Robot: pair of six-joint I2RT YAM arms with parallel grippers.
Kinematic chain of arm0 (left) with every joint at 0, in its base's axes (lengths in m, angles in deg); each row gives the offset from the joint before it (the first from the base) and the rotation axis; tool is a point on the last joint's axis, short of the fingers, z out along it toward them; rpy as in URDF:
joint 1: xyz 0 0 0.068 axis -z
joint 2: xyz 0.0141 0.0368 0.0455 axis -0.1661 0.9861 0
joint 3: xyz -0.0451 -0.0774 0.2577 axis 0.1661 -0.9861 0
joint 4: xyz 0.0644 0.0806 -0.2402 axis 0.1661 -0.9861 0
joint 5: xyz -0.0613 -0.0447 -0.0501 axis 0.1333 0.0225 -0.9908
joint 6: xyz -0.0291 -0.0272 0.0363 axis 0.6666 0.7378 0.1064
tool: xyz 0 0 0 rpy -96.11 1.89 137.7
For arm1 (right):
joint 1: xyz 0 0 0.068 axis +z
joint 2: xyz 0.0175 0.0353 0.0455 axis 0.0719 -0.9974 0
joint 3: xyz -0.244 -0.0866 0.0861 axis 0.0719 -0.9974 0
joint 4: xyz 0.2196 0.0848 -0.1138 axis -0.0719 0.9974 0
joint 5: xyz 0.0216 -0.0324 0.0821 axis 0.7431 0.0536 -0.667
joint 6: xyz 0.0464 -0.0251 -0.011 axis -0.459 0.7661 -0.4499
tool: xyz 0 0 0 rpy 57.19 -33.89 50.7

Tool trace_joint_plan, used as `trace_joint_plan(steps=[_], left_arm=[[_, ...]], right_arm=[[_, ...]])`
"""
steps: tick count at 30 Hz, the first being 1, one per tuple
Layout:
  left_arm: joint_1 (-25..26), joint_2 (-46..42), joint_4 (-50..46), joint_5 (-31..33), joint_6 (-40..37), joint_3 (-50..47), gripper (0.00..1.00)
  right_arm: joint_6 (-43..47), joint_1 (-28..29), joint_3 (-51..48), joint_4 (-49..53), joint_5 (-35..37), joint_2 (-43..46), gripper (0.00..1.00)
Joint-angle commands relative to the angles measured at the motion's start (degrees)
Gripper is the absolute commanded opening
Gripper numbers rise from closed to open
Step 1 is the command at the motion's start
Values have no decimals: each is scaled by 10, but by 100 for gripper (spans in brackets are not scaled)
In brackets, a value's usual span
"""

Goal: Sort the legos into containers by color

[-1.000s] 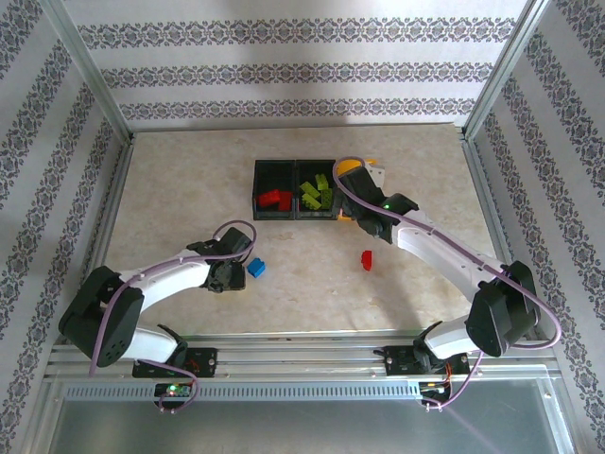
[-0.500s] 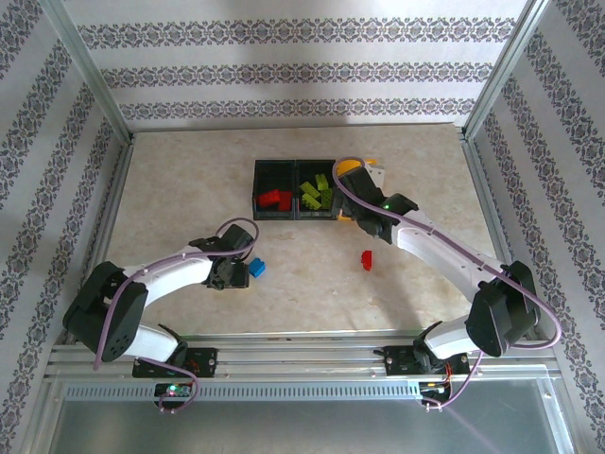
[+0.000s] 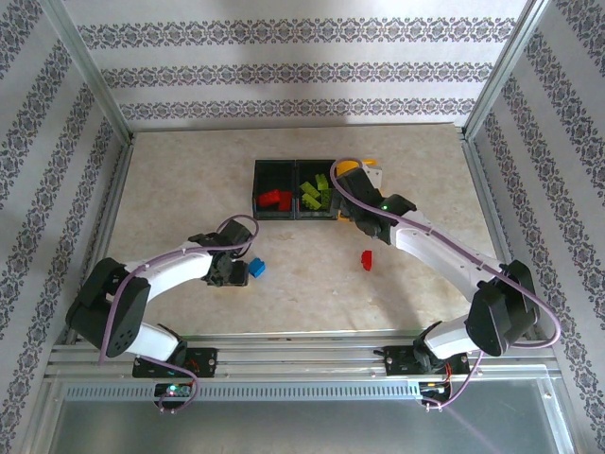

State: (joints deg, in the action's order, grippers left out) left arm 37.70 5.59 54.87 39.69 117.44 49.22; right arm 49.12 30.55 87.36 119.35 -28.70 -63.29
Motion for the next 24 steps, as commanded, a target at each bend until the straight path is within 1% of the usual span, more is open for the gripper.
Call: trace_joint_plan(steps=[1,4,13,19,24], left_arm=[[-21,13,104,54,-20,19,48],[-22,12,99,50,-24,22,40],[-23,-18,74,41,-22,27,29],[-22,-39,71,46,-21,58,25],[-23,-22,122,52,-28,100,25]], right_arm=[[-11,6,4,-5,4,-10,98],[-14,7,4,-6,1,-14,98],[-20,18,0,-5,-2,-17,98],[-30,26,-10,-4,4,-10,98],[-37,30,-22,-7,16,5,98]])
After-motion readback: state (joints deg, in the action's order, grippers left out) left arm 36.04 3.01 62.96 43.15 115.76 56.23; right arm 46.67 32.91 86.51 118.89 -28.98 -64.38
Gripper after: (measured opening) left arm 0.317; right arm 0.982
